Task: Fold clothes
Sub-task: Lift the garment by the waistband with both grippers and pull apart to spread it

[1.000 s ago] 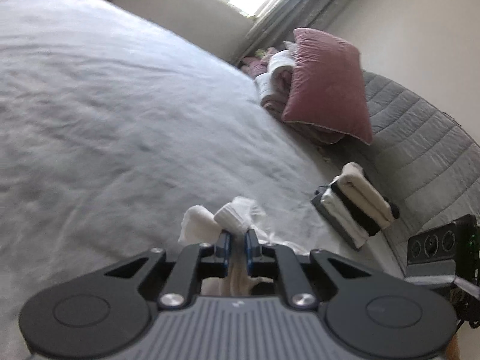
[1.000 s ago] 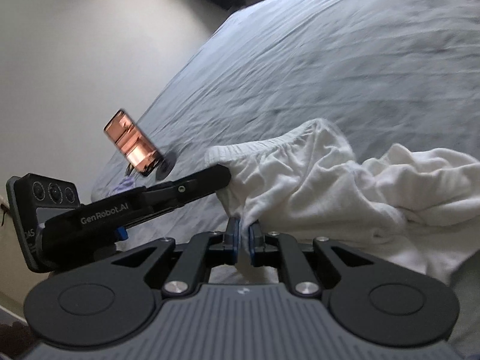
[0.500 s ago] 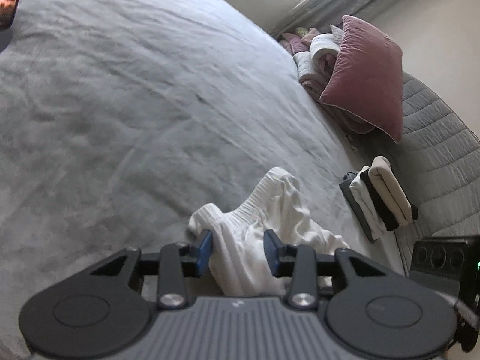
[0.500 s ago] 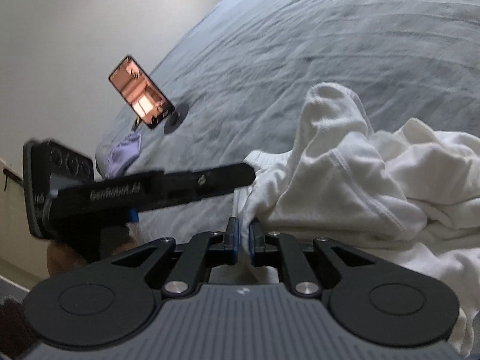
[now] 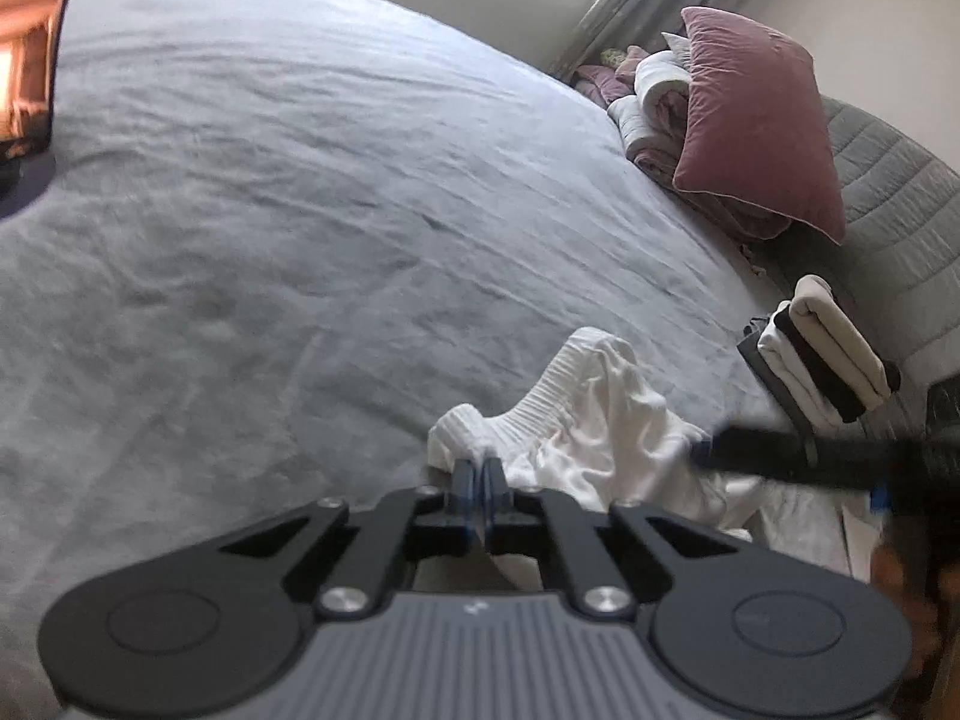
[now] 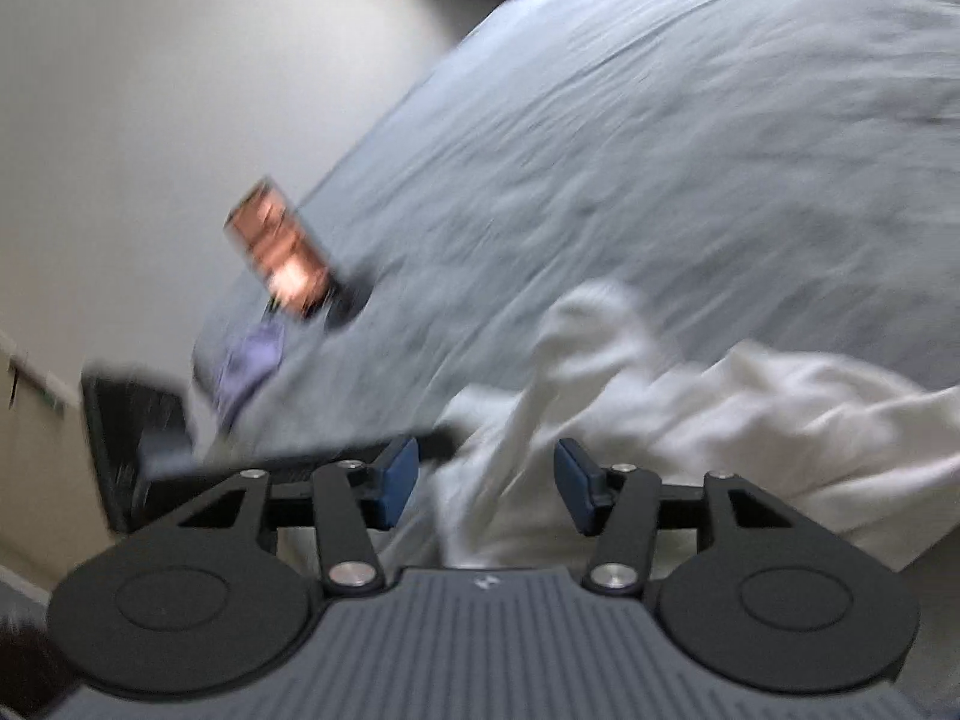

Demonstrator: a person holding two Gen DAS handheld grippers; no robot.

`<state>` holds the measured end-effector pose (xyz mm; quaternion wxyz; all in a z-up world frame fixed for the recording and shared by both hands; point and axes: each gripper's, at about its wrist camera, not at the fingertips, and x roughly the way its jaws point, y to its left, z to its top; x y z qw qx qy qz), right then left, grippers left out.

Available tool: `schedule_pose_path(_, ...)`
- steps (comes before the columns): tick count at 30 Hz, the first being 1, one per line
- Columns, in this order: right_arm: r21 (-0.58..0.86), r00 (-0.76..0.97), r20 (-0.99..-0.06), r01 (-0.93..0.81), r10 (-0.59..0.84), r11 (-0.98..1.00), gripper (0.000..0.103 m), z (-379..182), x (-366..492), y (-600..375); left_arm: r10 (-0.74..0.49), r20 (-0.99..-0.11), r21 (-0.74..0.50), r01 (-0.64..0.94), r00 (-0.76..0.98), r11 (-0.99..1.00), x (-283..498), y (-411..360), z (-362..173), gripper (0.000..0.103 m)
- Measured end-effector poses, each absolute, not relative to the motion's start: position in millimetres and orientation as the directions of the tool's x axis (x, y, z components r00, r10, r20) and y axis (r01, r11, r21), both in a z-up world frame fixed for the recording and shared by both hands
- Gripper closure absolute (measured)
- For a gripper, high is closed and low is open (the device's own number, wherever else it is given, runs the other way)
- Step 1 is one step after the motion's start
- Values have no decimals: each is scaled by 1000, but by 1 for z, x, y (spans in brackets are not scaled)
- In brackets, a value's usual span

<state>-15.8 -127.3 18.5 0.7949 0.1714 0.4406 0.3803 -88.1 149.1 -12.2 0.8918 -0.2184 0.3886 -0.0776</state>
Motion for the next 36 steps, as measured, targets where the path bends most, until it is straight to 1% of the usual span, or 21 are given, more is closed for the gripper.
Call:
schedule_pose_path(3,573,402,-595,-395,696,718,48,13,-1,-138,-283,-657,-424,-31,699,905,-97,157,-8,101)
schedule_pose_path(7,494,461,-649,-350,605,796,48,2,10,-143,-264,-657,-416,-48,706,908,-113,180,-7,101)
schedule_pose_path(13,393,479,-698,-364,531,845,48,-12,7,-133,-285,-687,-442,-73,668,894,-133,208,-14,101)
schedule_pose_path(17,334,486,-713,-398,505,855,48,-18,4,-122,-320,-706,-456,-60,631,888,-136,209,-21,101)
schedule_pose_path(20,319,487,-709,-423,510,848,48,-14,6,-118,-320,-720,-453,-67,616,889,-131,207,-27,99)
schedule_pose_path(23,336,491,-695,-423,525,841,48,-6,12,-115,-323,-723,-466,-85,611,881,-126,208,-29,95)
schedule_pose_path(25,346,459,-706,-442,540,828,48,-4,16,-110,-335,-718,-482,-90,610,871,-123,208,-30,89)
schedule_pose_path(30,324,336,-774,-517,536,792,48,-4,31,-82,-361,-706,-535,-125,610,836,-115,213,-34,79)
schedule_pose_path(31,324,301,-794,-526,529,786,48,-6,35,-77,-362,-704,-549,-146,611,823,-114,214,-37,79)
schedule_pose_path(32,313,270,-819,-530,506,788,54,-9,39,-71,-360,-704,-559,-165,612,813,-113,214,-39,79)
schedule_pose_path(33,294,243,-845,-532,476,794,64,-13,43,-67,-358,-705,-568,-184,612,802,-112,214,-41,79)
schedule_pose_path(35,260,194,-887,-539,419,801,70,-18,49,-58,-351,-707,-561,-184,614,807,-112,212,-40,80)
schedule_pose_path(36,248,177,-900,-546,399,800,72,-19,50,-55,-346,-709,-553,-181,614,813,-112,211,-39,83)
